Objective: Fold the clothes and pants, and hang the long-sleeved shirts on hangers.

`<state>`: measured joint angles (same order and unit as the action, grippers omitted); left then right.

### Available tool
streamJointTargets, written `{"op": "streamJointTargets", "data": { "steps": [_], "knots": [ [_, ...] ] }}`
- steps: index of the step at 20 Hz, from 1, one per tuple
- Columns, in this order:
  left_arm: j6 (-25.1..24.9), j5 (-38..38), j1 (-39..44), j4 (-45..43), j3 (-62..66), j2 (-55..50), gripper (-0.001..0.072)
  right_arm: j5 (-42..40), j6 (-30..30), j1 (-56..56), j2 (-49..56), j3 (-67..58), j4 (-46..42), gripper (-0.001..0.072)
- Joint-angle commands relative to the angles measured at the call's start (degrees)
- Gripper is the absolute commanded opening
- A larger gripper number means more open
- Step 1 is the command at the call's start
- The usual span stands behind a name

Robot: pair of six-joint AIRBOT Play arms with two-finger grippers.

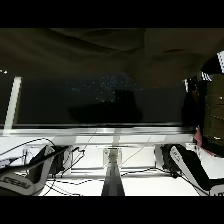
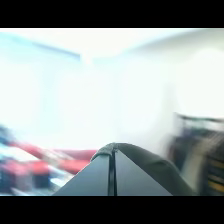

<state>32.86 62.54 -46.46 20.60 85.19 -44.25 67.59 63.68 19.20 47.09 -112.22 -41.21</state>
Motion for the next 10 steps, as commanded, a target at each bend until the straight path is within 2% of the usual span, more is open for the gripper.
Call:
{"op": "streamJointTargets", "data": {
  "steps": [1, 3, 5, 7, 10],
  "knots": [
    [-2.4, -9.9, -7.4, -2.8, 0.2, 7.2, 0.0014, -3.5, 0.0, 0.0, -4.7, -4.0, 0.9, 0.0012],
    [-0.5, -13.7, -8.3, -13.3, 0.2, 9.4, 0.0014, -4.6, -0.3, 0.0, -5.9, -4.0, -1.0, 0.0011],
    [8.6, -13.7, -8.3, -29.2, 0.2, 9.7, 0.0013, -4.2, 0.5, 0.0, -4.9, -3.0, -5.9, 0.0011],
    [16.6, -9.9, -8.3, -42.1, -0.5, 8.3, 0.0014, -2.4, 1.4, 0.0, -2.1, 1.0, -8.6, 0.0011],
    [17.3, 0.5, -7.3, -44.0, -2.6, 2.9, 0.0013, 5.7, 6.4, 0.0, 5.9, 8.3, -6.8, 0.0011]
  ]
}}
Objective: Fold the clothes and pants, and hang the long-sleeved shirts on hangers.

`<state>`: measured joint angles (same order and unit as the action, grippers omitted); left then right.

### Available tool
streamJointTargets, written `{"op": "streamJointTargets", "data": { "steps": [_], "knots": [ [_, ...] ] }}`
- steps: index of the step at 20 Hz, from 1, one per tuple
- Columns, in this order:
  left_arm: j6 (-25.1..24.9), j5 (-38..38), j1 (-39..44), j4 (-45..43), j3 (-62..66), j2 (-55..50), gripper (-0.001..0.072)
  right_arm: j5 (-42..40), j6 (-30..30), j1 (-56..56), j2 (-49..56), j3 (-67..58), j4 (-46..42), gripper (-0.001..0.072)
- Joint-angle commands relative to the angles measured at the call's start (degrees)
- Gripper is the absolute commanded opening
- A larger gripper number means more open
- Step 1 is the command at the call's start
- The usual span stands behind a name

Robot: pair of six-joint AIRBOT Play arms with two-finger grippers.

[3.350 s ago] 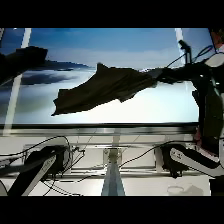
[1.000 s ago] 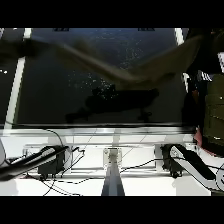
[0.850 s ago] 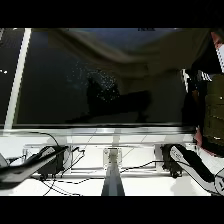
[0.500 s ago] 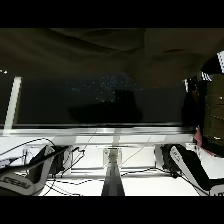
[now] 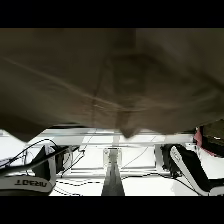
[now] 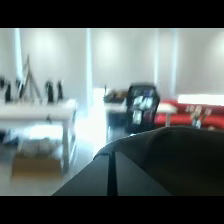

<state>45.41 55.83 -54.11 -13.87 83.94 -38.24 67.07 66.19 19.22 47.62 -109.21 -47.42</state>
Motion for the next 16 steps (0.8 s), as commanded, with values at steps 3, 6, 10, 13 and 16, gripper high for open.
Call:
{"op": "streamJointTargets", "data": {
  "steps": [3, 6, 10, 13, 16],
  "knots": [
    [4.7, 15.5, 8.5, -13.6, -4.4, -11.8, 0.0013, 13.9, 5.3, 0.0, 14.7, 13.3, 1.1, 0.0012],
    [4.7, 13.5, 22.8, -27.9, -6.8, -23.1, 0.0014, 11.8, 5.3, -1.6, 23.5, 20.3, 0.5, 0.0011],
    [4.8, -0.6, 36.6, -37.9, -6.9, -40.8, 0.0014, -2.5, 5.3, -5.7, 34.5, 25.4, -0.4, 0.0012],
    [4.8, -17.8, 42.4, -36.6, -6.9, -50.6, 0.0014, -17.1, 6.7, -7.9, 41.4, 25.3, -0.8, 0.0011],
    [4.8, -28.1, 45.3, -31.4, -6.9, -54.4, 0.0014, -27.3, 12.9, -8.3, 44.2, 25.3, -0.7, 0.0011]
  ]
}}
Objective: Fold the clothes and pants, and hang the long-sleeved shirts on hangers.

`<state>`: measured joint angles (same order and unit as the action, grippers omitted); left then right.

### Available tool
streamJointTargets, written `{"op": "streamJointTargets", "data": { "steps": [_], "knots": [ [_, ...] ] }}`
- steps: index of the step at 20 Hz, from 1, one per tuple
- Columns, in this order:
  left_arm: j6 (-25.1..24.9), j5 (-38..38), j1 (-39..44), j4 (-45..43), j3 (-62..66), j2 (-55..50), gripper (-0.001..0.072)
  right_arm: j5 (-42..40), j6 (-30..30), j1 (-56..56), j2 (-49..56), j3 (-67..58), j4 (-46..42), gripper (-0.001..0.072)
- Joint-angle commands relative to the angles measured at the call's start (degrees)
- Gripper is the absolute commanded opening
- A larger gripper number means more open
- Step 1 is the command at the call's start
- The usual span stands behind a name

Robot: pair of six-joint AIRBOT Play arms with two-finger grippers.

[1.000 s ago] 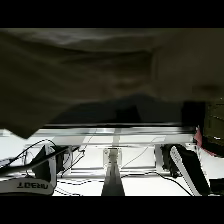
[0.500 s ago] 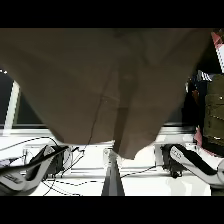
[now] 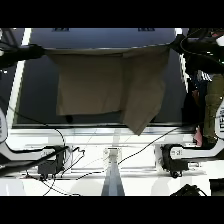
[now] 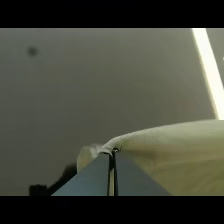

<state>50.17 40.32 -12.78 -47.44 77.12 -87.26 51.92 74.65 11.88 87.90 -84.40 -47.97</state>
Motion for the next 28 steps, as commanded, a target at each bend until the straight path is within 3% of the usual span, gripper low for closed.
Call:
{"op": "streamJointTargets", "data": {
  "steps": [1, 3, 6, 8, 10, 13, 14, 15, 16, 18, 19, 22, 26, 28],
  "knots": [
    [0.0, -13.0, 4.3, 2.6, -0.1, -5.7, 0.0014, -12.7, 4.4, -1.0, 4.1, 0.5, -0.4, 0.0011],
    [2.7, -9.2, 4.2, 2.5, -0.1, -5.6, 0.0014, -10.0, 4.3, -0.9, 4.1, 0.5, -2.6, 0.0011],
    [6.1, 4.0, 2.4, 1.7, -0.1, -6.2, 0.0014, 1.6, 4.3, -0.9, 4.5, 0.5, -9.2, 0.0011],
    [6.1, 11.7, 1.5, -3.4, -0.1, -6.9, 0.0014, 10.8, 4.4, -0.9, 5.3, 0.6, -13.9, 0.0012],
    [10.4, 17.0, 0.6, -9.3, -0.1, -7.3, 0.0014, 19.1, 4.4, -0.9, 6.6, 0.7, -15.4, 0.0012],
    [12.6, 22.3, -0.1, -13.2, -0.1, -7.8, 0.0029, 22.6, 4.4, -0.9, 7.7, 2.9, -15.3, 0.0023],
    [12.4, 22.4, -0.1, -13.7, -0.1, -7.8, 0.0301, 21.0, 4.4, -0.9, 7.6, 3.6, -16.0, 0.0168],
    [12.8, 23.1, -0.1, -13.9, -0.1, -7.8, 0.0698, 20.5, 4.4, -0.8, 7.6, 3.7, -17.5, 0.0477],
    [12.6, 24.2, -0.2, -14.0, 0.0, -7.5, 0.0706, 20.6, 4.4, -0.8, 7.6, 3.7, -19.8, 0.0637],
    [12.6, 28.3, -1.0, -14.1, 0.0, -6.5, 0.0702, 24.5, 4.4, -0.8, 7.4, 3.7, -25.4, 0.0583],
    [12.6, 30.8, -1.7, -14.1, 0.0, -5.7, 0.0689, 27.3, 4.4, -0.8, 7.4, 3.7, -27.8, 0.0519],
    [12.6, 34.9, -5.6, -14.1, 0.0, -1.1, 0.0667, 32.8, 4.3, 0.3, 5.4, 5.3, -28.7, 0.0499],
    [12.4, 36.6, -12.7, -14.1, -0.1, 5.8, 0.0665, 26.4, 3.2, 2.6, -6.9, 21.9, -28.4, 0.0476],
    [12.4, 40.5, -15.5, -14.1, -0.1, 6.6, 0.0636, 23.7, 1.7, 2.9, -14.1, 34.6, -26.7, 0.0374]
  ]
}}
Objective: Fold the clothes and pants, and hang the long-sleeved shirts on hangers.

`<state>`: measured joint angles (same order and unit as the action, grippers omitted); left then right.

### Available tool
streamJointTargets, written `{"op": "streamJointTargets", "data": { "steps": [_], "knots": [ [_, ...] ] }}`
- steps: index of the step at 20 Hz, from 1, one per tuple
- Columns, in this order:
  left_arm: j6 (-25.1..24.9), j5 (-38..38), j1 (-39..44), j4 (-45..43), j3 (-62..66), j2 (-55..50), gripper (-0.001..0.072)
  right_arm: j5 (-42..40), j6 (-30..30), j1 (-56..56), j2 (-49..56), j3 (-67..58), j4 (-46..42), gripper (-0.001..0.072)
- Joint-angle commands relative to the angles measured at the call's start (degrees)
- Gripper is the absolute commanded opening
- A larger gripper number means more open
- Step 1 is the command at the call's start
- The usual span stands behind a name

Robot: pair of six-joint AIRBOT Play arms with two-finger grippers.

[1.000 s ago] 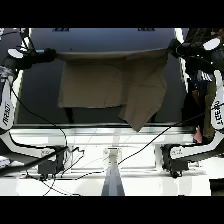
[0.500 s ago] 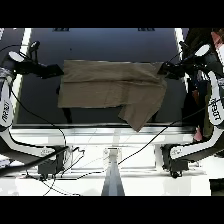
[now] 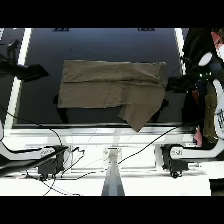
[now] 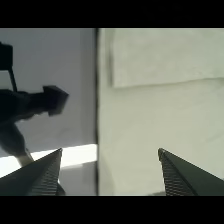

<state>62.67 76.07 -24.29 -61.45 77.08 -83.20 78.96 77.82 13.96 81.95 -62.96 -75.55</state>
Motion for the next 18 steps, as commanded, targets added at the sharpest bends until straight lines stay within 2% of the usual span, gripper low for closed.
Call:
{"op": "streamJointTargets", "data": {
  "steps": [1, 4, 6, 8, 12, 14, 16, 18],
  "knots": [
    [0.0, 6.5, -5.0, -0.3, -0.2, 2.4, 0.0636, -5.5, -1.5, 0.8, -10.8, 18.9, 2.9, 0.0374],
    [0.2, 7.6, -7.5, -1.1, -3.1, 2.1, 0.0636, -13.2, -4.2, 0.8, -15.0, 32.7, 14.6, 0.0375],
    [0.2, 7.6, -8.2, -1.1, -6.5, 2.1, 0.0636, -17.8, -6.9, 0.7, -15.0, 37.8, 24.7, 0.0382],
    [0.3, 7.2, -8.3, -1.0, -10.9, 2.1, 0.0636, -22.0, -7.0, 0.7, -15.0, 40.1, 30.1, 0.0383],
    [0.3, 5.3, -8.2, -0.7, -21.3, 2.0, 0.0636, -22.3, -7.0, 0.6, -14.8, 40.2, 31.8, 0.0369],
    [-0.1, 3.0, -8.2, -0.6, -25.3, 2.0, 0.0636, -20.5, -7.4, -0.8, -14.8, 40.2, 31.8, 0.0231],
    [-0.8, 2.5, -8.2, 0.5, -28.0, 1.9, 0.0636, -18.3, -11.4, -2.7, -14.8, 40.2, 31.8, 0.0221],
    [-1.7, 2.6, -8.2, 0.4, -29.8, 1.9, 0.0636, -16.0, -12.7, -3.2, -14.8, 40.2, 31.8, 0.0221]
  ]
}}
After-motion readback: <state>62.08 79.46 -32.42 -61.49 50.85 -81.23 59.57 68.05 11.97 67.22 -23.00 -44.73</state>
